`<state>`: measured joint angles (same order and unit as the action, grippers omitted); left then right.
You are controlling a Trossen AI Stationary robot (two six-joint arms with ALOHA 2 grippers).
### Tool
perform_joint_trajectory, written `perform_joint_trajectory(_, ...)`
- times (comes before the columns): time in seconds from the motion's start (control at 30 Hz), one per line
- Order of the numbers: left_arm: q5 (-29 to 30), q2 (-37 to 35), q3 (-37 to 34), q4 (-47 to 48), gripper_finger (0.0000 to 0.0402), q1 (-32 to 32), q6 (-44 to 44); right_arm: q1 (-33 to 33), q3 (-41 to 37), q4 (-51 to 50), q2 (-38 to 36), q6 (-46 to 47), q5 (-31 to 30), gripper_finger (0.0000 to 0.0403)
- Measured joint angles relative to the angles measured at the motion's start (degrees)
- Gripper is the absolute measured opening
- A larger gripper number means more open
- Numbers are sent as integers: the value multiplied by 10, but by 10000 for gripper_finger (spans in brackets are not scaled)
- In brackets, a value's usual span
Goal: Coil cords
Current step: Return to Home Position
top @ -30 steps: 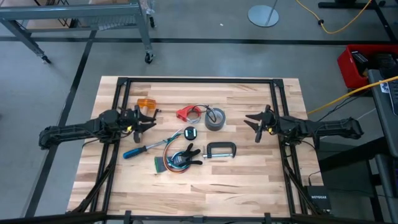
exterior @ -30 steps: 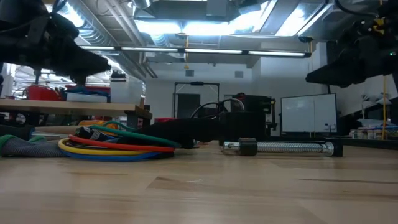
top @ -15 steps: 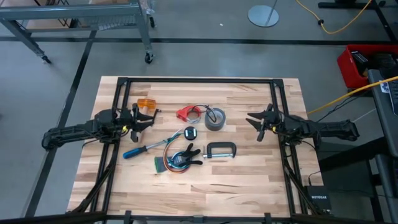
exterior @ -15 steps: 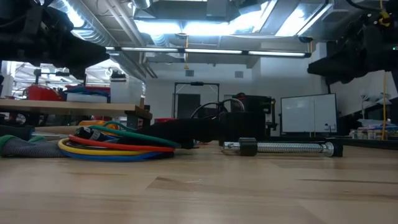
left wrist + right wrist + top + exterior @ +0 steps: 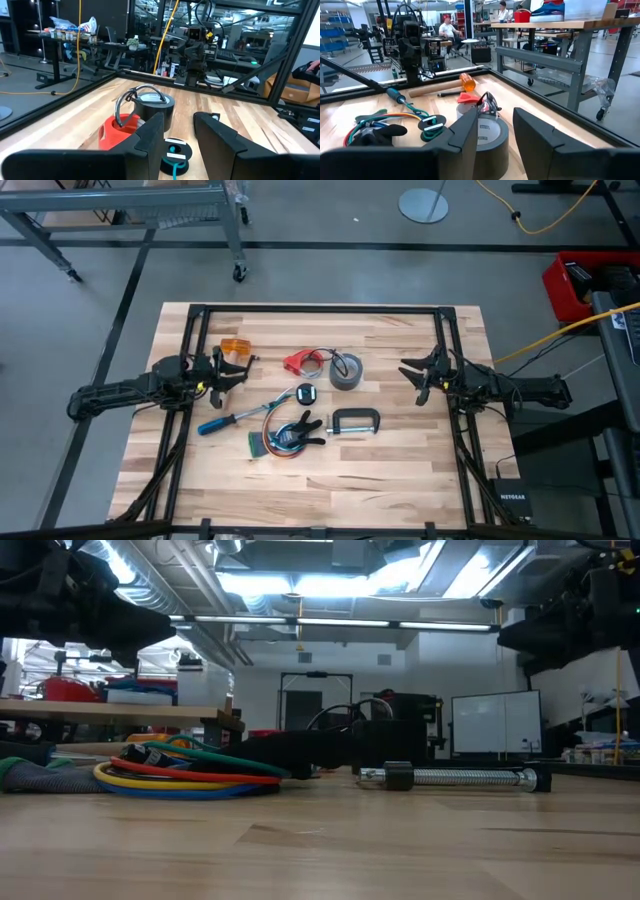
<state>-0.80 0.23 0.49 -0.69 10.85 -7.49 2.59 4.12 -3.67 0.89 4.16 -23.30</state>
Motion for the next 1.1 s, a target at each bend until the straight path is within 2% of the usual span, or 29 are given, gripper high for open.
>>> perform_joint_trajectory(1.1,0,0,0,1,107,0,0,0,-23,42,-1,0,5,129)
